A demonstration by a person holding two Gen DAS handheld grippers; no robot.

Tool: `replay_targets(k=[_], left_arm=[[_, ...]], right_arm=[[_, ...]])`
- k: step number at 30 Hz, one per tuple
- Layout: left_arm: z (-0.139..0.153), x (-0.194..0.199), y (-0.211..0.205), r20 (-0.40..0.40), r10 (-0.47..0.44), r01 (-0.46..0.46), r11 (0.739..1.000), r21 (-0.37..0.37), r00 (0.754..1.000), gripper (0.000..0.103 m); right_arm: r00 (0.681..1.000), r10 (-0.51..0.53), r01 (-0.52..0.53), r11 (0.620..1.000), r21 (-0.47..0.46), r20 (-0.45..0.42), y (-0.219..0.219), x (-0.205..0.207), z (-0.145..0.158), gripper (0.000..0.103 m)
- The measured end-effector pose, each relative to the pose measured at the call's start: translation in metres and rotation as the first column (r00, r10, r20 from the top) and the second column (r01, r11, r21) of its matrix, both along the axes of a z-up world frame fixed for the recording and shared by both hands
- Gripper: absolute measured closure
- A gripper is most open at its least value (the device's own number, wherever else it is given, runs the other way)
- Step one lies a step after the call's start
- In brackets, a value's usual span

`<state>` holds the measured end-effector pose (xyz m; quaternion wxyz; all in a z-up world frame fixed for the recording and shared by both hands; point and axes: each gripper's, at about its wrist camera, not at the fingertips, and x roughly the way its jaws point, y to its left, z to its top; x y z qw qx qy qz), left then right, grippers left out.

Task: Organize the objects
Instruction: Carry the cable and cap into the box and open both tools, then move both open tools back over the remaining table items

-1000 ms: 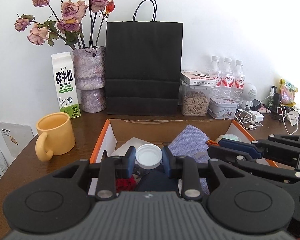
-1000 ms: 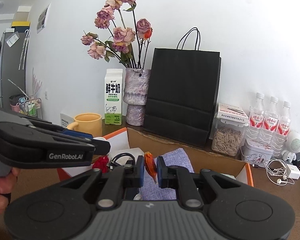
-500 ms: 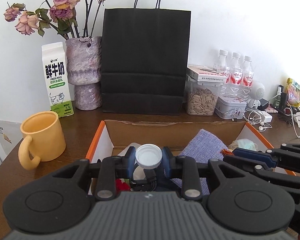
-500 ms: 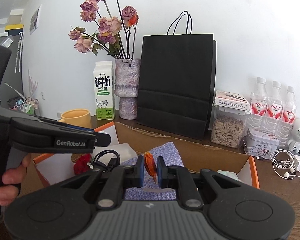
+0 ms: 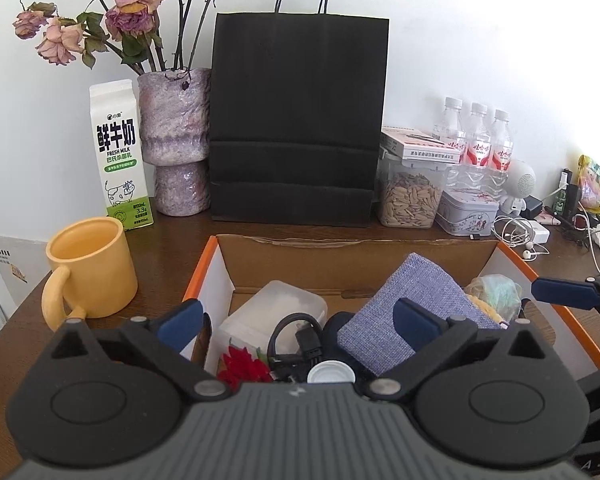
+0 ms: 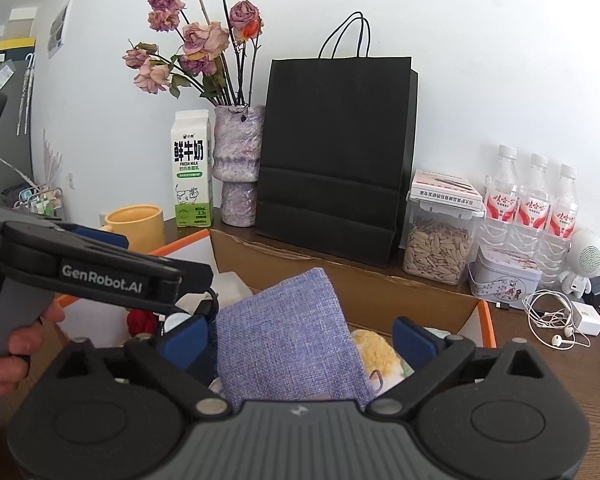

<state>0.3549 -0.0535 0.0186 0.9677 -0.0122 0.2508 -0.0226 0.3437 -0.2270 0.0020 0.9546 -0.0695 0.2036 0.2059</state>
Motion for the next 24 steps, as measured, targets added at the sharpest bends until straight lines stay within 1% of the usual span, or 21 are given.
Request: replay_targets(k=[6,11,24], left_arm=[[0.005,-0.011,0.001,0.017,0.009,-0.009,1.0,0.001,1.0,0.0],[0.007,-0.028,0.003,0.012,0.024,-0.024,1.0,-0.01,1.0,0.0],[0.006,-0.098,0.008,-0.034,0.038,-0.038,0.999,-0.003,0.999,0.0]], right_arm=[[1.0,-0.011,0.012,1.0,-0.012,0.018,0.0,-0.007,0.003,0.001],[1.0,-0.02,0.02,1.0,-0.015,0.021,-0.001,-0.022,0.006,0.0],[1.0,-0.02,0.02,1.0,-0.002,-0.008,-0.008,-0.092,0.009,0.0]])
